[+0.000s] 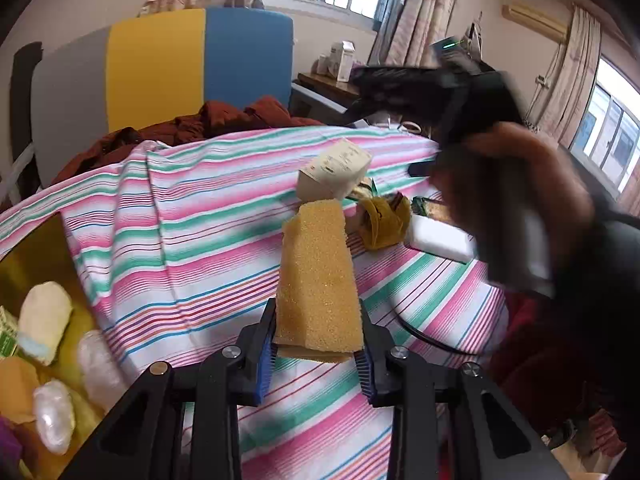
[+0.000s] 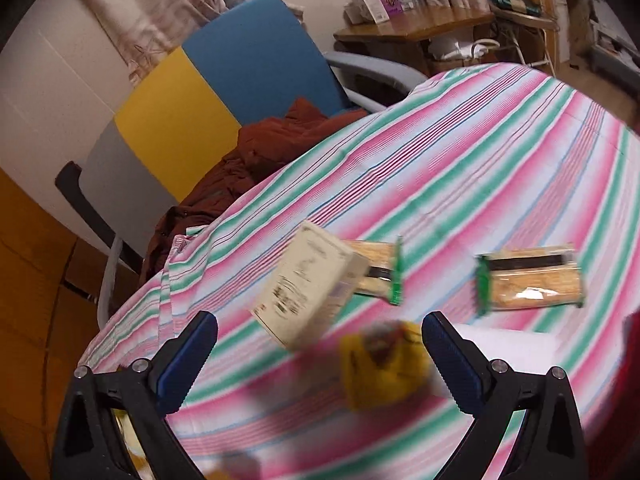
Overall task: Organize objects
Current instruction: 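Grasp the tan sponge with the left gripper while the right gripper grasps the white box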
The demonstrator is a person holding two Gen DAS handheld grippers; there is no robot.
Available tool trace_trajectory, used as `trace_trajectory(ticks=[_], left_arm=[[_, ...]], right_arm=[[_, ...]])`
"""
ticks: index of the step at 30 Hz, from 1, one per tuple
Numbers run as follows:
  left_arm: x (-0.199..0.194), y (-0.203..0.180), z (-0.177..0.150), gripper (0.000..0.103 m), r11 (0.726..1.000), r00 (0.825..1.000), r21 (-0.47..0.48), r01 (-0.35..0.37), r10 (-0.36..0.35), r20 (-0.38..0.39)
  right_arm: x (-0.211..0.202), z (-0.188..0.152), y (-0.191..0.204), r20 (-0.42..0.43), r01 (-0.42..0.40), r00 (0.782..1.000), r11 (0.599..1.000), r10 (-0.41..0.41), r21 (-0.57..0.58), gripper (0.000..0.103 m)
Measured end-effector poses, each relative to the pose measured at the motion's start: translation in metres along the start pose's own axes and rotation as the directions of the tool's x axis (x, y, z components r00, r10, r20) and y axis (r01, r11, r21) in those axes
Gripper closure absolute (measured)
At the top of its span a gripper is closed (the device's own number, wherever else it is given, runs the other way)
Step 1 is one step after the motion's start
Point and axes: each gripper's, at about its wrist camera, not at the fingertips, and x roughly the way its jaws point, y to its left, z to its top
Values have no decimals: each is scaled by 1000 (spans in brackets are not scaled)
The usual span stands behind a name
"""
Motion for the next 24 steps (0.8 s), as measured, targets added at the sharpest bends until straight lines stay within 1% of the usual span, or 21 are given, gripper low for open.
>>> trace_trajectory(ticks=[2, 7, 10, 11, 12, 13, 15, 16, 17, 19, 20, 24], left_arm=[[-11, 5, -1, 69, 1000, 1000, -11, -2, 2, 16], [-25, 20, -4, 69, 999, 999, -55, 2, 0, 35], [-28, 25, -5, 69, 998, 999, -69, -1, 3, 36], [-28, 27, -5, 69, 997, 999, -74, -1, 4, 37], [-28, 28, -5, 69, 997, 999, -79, 0, 2, 37], [-29, 29, -7, 69, 997, 999, -83, 2, 1, 38], [-30, 29, -9, 69, 996, 999, -88, 2, 1, 38], [-30, 29, -9, 69, 996, 999, -90, 3, 0, 38], [-31, 28, -9, 69, 996, 999, -89, 2, 2, 40], [-32, 26, -9, 69, 996, 999, -86, -1, 5, 46], [-34, 25, -9, 69, 996, 999, -84, -3, 8, 50], [-45, 25, -9, 69, 996, 997, -93, -18, 25, 70]], right_arm=[[15, 6, 12, -7, 16, 1000, 1000, -16, 3, 0], [57, 18, 23, -69, 140, 988, 989, -137, 51, 0], [77, 22, 22, -91, 170, 982, 982, -163, 77, 0], [84, 22, 22, -112, 176, 979, 982, -168, 67, 3], [88, 22, 23, -123, 186, 976, 982, -179, 46, 17], [90, 22, 23, -126, 200, 973, 980, -196, 18, 35], [88, 17, 30, -109, 196, 973, 979, -202, -60, 46], [85, 15, 34, -99, 196, 974, 976, -205, -92, 48], [79, 11, 37, -89, 184, 977, 975, -195, -125, 48], [69, 4, 41, -79, 124, 987, 980, -137, -154, 48], [62, 0, 45, -71, 97, 991, 978, -111, -187, 48], [37, -21, 71, -57, 19, 998, 944, -39, -328, 48]])
